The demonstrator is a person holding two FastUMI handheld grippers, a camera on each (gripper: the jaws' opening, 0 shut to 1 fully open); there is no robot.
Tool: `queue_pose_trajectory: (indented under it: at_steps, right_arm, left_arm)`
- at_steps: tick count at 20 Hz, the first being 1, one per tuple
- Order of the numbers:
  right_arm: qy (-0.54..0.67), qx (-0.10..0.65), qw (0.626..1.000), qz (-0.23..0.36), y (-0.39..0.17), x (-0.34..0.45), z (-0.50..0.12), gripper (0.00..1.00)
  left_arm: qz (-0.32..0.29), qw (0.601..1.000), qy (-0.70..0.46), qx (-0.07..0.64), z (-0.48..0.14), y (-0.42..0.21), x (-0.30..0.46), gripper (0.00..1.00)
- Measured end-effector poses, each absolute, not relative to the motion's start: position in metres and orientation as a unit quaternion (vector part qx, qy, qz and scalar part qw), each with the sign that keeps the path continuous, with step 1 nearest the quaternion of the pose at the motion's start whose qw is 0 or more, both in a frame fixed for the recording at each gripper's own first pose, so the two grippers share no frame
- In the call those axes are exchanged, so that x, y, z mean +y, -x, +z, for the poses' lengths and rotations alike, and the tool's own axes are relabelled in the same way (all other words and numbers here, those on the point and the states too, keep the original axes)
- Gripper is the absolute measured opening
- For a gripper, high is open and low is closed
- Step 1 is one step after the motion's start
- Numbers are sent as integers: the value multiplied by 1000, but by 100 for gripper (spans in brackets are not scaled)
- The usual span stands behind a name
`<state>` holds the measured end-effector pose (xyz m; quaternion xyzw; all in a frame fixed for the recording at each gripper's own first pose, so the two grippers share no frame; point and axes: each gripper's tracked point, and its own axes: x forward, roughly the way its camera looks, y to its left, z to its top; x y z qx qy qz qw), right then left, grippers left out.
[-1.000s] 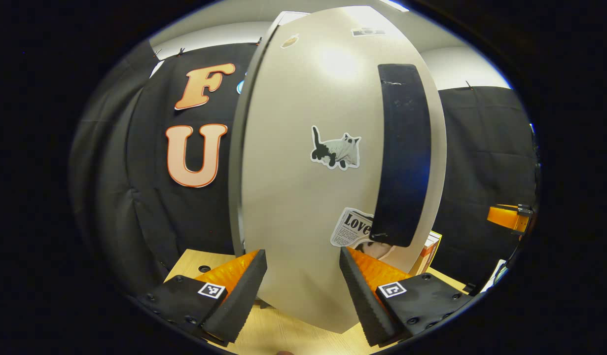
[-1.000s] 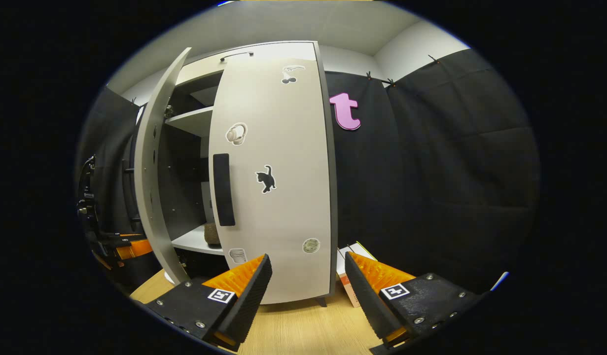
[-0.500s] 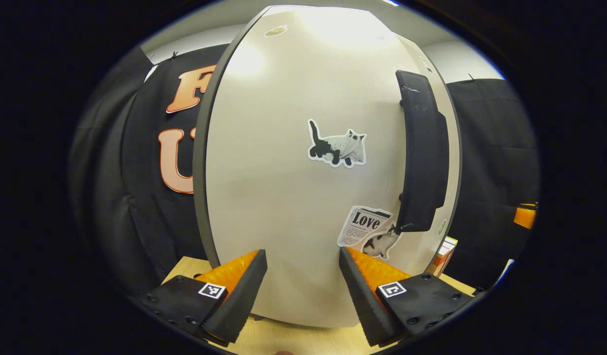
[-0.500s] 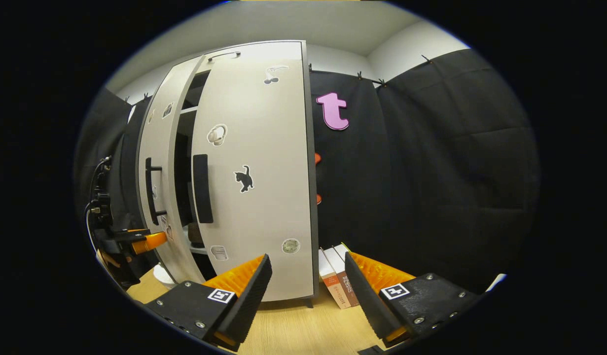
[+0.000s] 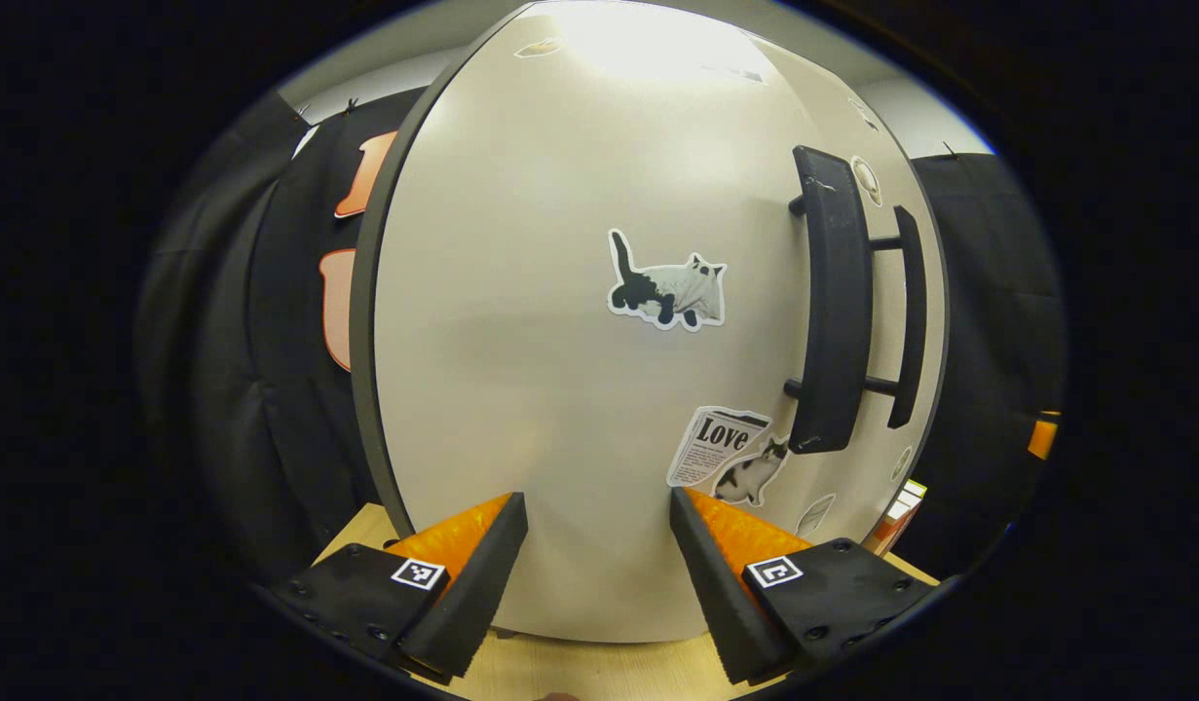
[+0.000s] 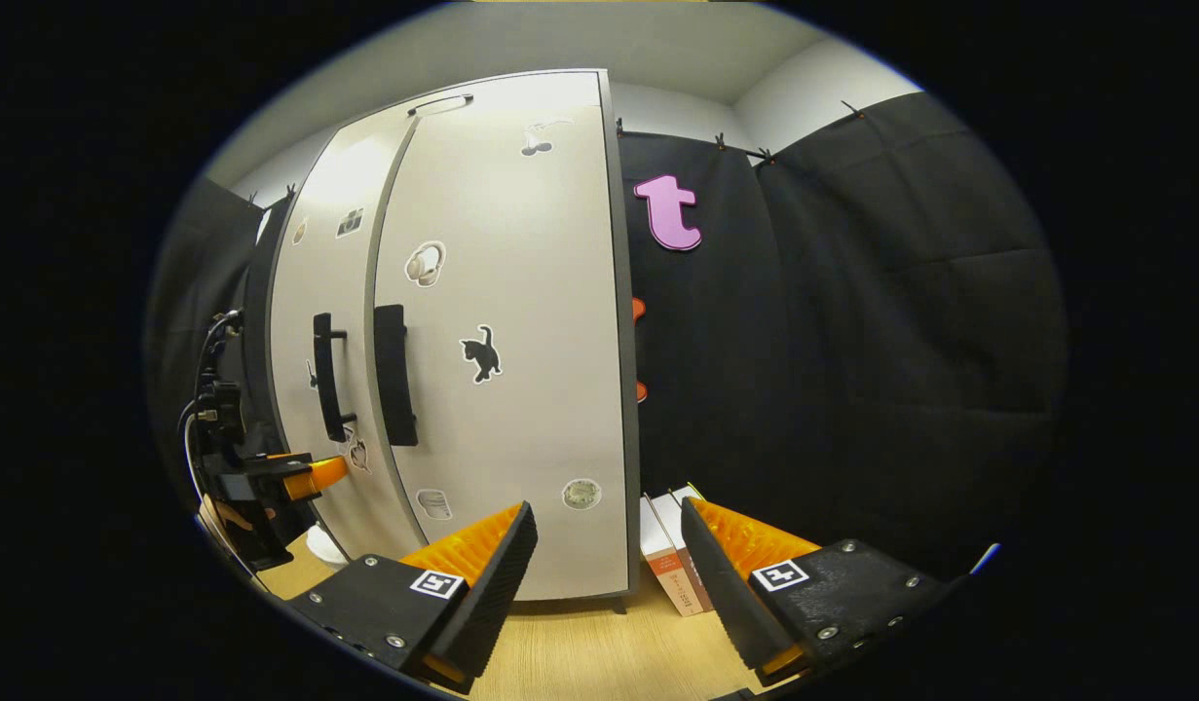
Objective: Grab one shoe with the right hand and put it into the shoe cabinet, grab the other shoe with the left hand and put it into the shoe cabinet; then close the right door with the right hand and the left door with the left hand.
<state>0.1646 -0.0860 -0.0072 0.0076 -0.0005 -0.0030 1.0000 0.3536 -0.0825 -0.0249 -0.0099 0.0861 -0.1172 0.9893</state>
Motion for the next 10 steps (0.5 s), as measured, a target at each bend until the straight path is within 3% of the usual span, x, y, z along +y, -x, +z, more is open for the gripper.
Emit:
queue_pose_trajectory:
  at_steps: [10]
  right_arm:
    - [20, -47, 998, 36, -155, -86, 75, 92]
  left_arm:
    - [-75, 997, 3, 36, 75, -287, 6, 99]
